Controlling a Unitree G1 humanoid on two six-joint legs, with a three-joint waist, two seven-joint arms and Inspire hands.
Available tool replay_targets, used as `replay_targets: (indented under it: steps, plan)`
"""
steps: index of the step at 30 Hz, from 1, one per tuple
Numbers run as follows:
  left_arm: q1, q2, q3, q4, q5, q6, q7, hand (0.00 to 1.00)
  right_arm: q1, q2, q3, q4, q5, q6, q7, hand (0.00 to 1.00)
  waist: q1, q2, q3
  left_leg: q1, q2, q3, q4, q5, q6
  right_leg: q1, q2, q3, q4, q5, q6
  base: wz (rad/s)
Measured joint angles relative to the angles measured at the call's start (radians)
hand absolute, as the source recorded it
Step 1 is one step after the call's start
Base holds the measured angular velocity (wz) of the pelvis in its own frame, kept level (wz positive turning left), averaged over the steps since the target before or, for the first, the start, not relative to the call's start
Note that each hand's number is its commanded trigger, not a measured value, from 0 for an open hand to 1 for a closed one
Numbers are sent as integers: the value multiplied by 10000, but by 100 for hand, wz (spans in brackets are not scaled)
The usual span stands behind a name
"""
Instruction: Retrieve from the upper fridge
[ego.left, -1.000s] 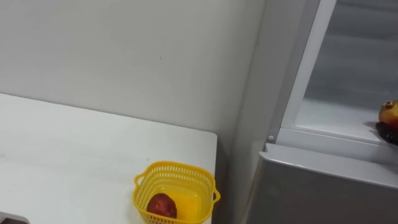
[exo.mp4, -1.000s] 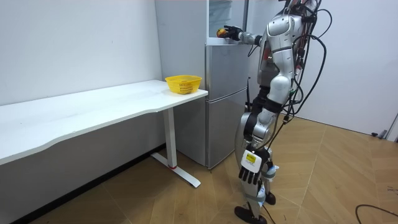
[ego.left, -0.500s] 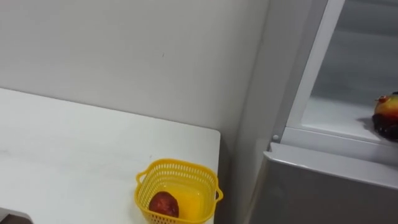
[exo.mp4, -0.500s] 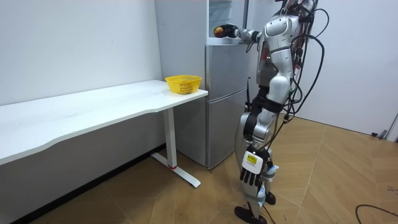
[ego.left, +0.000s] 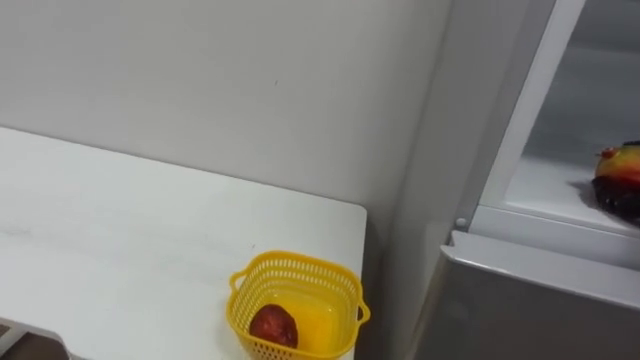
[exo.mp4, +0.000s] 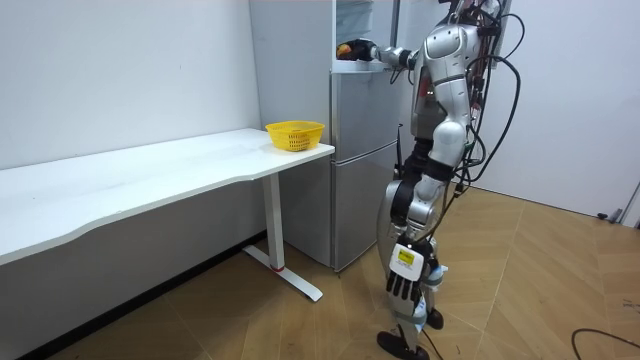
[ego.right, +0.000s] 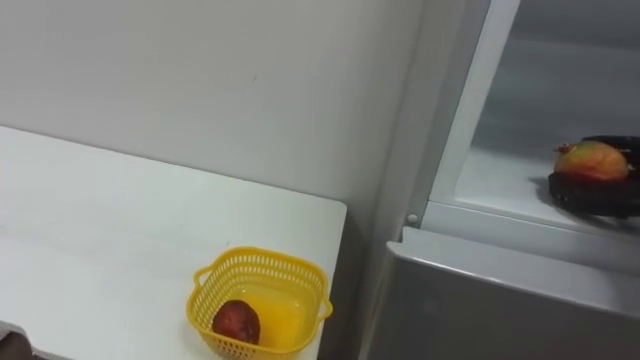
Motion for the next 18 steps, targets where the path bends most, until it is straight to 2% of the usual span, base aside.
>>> replay_targets:
  steps: [4, 9, 12, 18]
  plan:
    - [-27, 3, -12, 0, -8, -29, -4, 0, 50, 107, 231, -648, 21, 3, -146, 100, -34, 129, 34, -7, -3, -4, 1, 0, 0, 11, -12, -68, -1, 0, 1, 2]
    - [-17, -54, -19, 5, -7, -211, 85, 0, 244, 400, 238, -1961, 39, -8, -360, 100, -113, 396, -87, 59, 0, 11, 14, 1, -1, 28, -14, -72, 5, 0, 1, 0]
    - [11, -65, 1, 5, 11, -247, 130, 0, 602, 442, 222, -2984, 25, -17, -479, 100, -121, 451, -119, 95, 0, 12, 19, 3, -2, 54, -12, -57, 5, 0, 0, 0]
    - [11, -67, 10, 20, -6, -345, 218, 0, 1326, 447, 207, -4894, 44, -33, -750, 100, -188, 438, -109, 217, -1, 35, -1, 4, -3, 166, -3, 67, 1, -1, 2, -2]
